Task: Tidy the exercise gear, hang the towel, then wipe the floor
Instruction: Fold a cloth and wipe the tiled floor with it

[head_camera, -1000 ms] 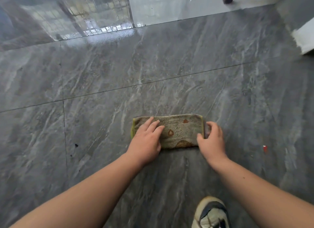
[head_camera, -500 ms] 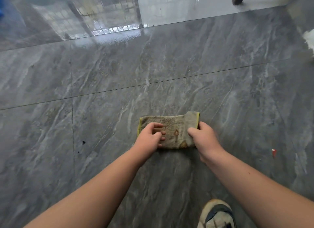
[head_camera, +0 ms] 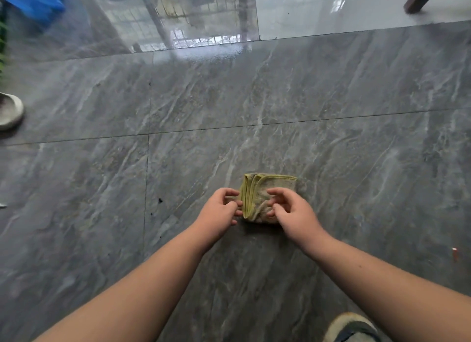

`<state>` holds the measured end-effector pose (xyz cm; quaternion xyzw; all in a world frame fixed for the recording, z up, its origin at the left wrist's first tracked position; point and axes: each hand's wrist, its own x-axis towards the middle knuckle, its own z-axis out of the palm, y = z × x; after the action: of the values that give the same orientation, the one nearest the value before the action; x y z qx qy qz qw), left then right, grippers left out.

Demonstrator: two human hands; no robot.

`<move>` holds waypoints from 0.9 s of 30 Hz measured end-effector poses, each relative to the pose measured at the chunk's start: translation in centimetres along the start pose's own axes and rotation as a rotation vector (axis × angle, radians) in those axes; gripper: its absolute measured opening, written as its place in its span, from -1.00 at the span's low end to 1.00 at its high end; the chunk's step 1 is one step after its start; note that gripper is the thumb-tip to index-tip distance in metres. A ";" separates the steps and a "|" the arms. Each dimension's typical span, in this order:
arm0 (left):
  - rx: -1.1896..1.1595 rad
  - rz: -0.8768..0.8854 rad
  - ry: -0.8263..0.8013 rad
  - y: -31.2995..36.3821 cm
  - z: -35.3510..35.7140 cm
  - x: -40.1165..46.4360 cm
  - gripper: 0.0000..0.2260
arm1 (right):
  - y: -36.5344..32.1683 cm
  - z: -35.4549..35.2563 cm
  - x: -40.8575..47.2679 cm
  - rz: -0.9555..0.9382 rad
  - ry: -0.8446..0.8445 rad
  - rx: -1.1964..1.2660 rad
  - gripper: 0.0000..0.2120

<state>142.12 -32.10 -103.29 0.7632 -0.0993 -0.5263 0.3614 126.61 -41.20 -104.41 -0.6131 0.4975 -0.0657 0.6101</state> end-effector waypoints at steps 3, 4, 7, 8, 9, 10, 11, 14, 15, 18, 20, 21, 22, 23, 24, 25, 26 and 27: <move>0.062 0.025 -0.005 0.4 -0.3 0.7 -0.74 | 0.8 -2.3 0.4 0.000 0.318 -0.162 -0.79; 0.083 0.039 0.000 0.6 -0.3 1.0 -0.75 | 1.1 -2.9 0.6 0.027 0.369 -0.204 -0.83; 0.111 0.064 -0.001 1.0 -0.2 1.6 -0.77 | 0.9 -2.9 1.2 0.211 0.299 -0.246 -0.71; 0.118 0.063 -0.008 1.2 -0.1 1.7 -0.77 | 0.6 -2.6 1.4 0.256 0.260 -0.233 -0.64; 0.124 0.061 -0.014 1.2 -0.1 1.9 -0.78 | 0.4 -2.2 1.8 0.294 0.233 -0.220 -0.58; 0.131 0.054 -0.019 1.2 -0.1 2.1 -0.78 | 0.2 -1.8 2.4 0.321 0.226 -0.206 -0.53; 0.140 0.043 -0.024 1.1 -0.2 2.3 -0.78 | 0.1 -1.4 2.8 0.352 0.229 -0.189 -0.50; 0.164 -0.017 -0.031 0.8 -0.6 2.5 -0.77 | -0.3 -0.2 3.8 0.423 0.243 -0.010 -0.58; 0.175 -0.038 -0.031 0.8 -0.8 2.4 -0.77 | -0.5 0.2 3.8 0.441 0.249 0.047 -0.64; 0.241 -0.078 -0.053 1.0 -2.0 1.6 -0.80 | -2.1 1.2 3.4 0.397 0.276 -0.017 -0.74; 0.247 -0.116 -0.043 1.3 -3.0 0.8 -0.81 | -3.6 1.7 2.6 0.359 0.272 -0.057 -0.77; 0.229 -0.136 -0.032 1.5 -3.5 0.2 -0.82 | -4.4 1.8 2.1 0.348 0.259 -0.045 -0.78; 0.200 -0.159 -0.020 1.9 -4.0 -0.8 -0.84 | -5.3 1.9 1.5 0.339 0.246 -0.031 -0.79; 0.172 -0.180 -0.007 2.3 -4.4 -1.8 -0.85 | -6.3 2.0 0.7 0.333 0.235 -0.017 -0.80; 0.155 -0.199 0.002 2.9 -4.9 -3.1 -0.86 | -7.6 2.0 -0.2 0.323 0.214 0.005 -0.81; 0.148 -0.209 0.005 3.5 -5.4 -4.4 -0.86 | -8.9 1.9 -1.4 0.314 0.187 0.034 -0.81; 0.170 -0.207 0.001 4.3 -6.0 -5.9 -0.85 | -10.6 1.7 -2.7 0.303 0.162 0.067 -0.80; 0.215 -0.190 -0.008 5.3 -6.5 -7.4 -0.83 | -12.2 1.3 -4.1 0.294 0.144 0.093 -0.79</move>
<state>145.91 -29.06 -93.19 0.8014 -0.0840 -0.5476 0.2255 131.96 -40.38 -92.68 -0.4988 0.6206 -0.0426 0.6035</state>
